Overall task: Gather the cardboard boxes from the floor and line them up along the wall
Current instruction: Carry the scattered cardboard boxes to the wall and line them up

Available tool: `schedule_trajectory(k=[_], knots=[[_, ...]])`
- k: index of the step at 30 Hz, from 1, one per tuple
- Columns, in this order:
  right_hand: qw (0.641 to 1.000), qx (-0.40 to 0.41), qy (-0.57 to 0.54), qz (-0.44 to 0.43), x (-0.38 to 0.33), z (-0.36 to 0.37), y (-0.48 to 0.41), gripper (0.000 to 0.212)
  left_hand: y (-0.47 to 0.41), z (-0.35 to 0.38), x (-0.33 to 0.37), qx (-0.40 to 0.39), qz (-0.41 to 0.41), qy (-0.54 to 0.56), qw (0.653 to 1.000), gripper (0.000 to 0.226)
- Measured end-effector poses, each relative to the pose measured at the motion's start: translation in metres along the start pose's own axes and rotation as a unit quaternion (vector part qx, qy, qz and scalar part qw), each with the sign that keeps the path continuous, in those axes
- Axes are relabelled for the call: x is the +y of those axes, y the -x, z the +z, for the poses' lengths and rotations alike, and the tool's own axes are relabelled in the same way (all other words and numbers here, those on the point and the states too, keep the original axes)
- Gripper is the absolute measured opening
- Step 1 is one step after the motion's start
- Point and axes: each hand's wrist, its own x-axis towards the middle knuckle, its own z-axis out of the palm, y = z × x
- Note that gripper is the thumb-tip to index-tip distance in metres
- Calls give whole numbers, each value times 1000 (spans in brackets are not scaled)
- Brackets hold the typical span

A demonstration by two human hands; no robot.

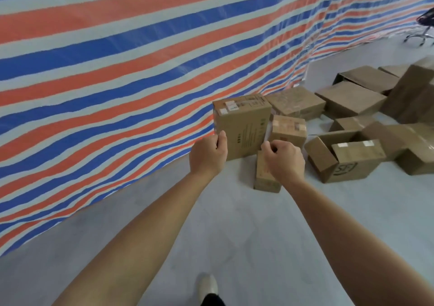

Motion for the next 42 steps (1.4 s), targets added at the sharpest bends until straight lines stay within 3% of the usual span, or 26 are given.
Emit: schedule_trajectory(k=[3, 10, 16, 23, 31, 36, 42], knots=[[1000, -9, 6, -2, -13, 41, -72, 45, -72, 30, -36, 20, -10, -13, 1000, 24], [999, -23, 9, 25, -25, 78, -241, 47, -248, 113, -65, -82, -44, -41, 995, 43], [998, -27, -3, 56, 19, 100, -385, 47, -358, 214, -72, -127, -62, -51, 989, 41], [988, -143, 11, 62, 81, 150, -570, 44, -469, 359, -106, -126, -163, -68, 976, 42], [969, -225, 54, 84, 110, 220, -727, 22, -571, 458, -174, -191, -316, -59, 927, 45], [956, -258, 74, 121, 144, 299, -791, 42, -601, 519, -255, -197, -426, -90, 878, 32], [926, -284, 162, 189, 197, 390, -851, 84, -633, 585, -353, -132, -476, -159, 855, 64]])
